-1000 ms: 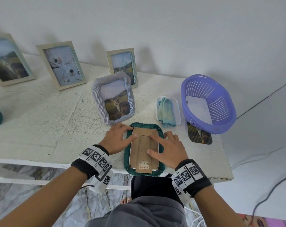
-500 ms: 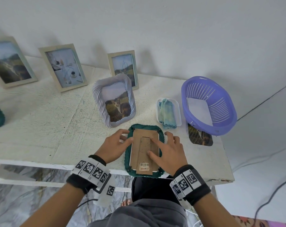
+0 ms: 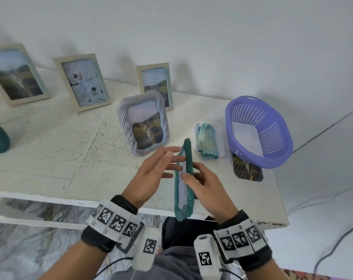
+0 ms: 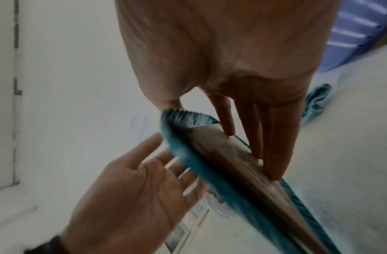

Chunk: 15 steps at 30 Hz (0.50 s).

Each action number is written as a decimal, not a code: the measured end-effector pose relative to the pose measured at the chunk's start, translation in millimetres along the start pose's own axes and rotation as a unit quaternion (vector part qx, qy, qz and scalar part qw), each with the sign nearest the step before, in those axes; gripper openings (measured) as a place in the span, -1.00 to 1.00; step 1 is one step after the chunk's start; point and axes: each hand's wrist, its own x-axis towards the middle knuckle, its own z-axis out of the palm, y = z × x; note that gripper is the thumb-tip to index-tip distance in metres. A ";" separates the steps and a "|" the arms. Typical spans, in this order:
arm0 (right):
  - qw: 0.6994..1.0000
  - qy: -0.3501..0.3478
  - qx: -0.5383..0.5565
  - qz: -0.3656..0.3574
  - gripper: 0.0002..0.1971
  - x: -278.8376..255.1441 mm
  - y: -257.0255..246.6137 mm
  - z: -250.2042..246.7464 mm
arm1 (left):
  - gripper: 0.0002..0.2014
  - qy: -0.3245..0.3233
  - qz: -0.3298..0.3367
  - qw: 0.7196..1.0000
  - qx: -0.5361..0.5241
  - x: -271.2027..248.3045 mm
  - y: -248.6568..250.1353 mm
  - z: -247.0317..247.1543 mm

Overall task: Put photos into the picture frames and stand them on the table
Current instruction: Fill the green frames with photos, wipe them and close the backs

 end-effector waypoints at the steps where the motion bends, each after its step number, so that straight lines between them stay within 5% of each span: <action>1: 1.000 0.009 0.024 0.002 -0.77 0.1 0.8 -1.8 | -0.74 -0.010 0.017 0.999 0.045 2.5 -8.8 -2.0; 4: 0.996 0.039 0.075 0.009 -0.82 2.6 11.2 -9.3 | -0.75 -0.011 0.043 0.971 0.234 10.0 -45.4 -16.5; 7: 0.995 0.044 0.081 0.030 -0.82 9.9 31.9 -14.5 | -0.50 -0.023 0.051 0.932 0.359 10.4 -76.4 -34.9; 11: 0.987 0.044 -0.153 0.015 -0.80 22.3 58.4 -18.5 | -0.42 -0.039 0.084 0.894 0.438 7.2 -101.2 -48.5; 15: 0.934 0.050 -0.352 0.021 -0.78 26.9 63.1 -17.2 | -0.41 -0.043 0.088 0.860 0.501 8.0 -109.1 -54.1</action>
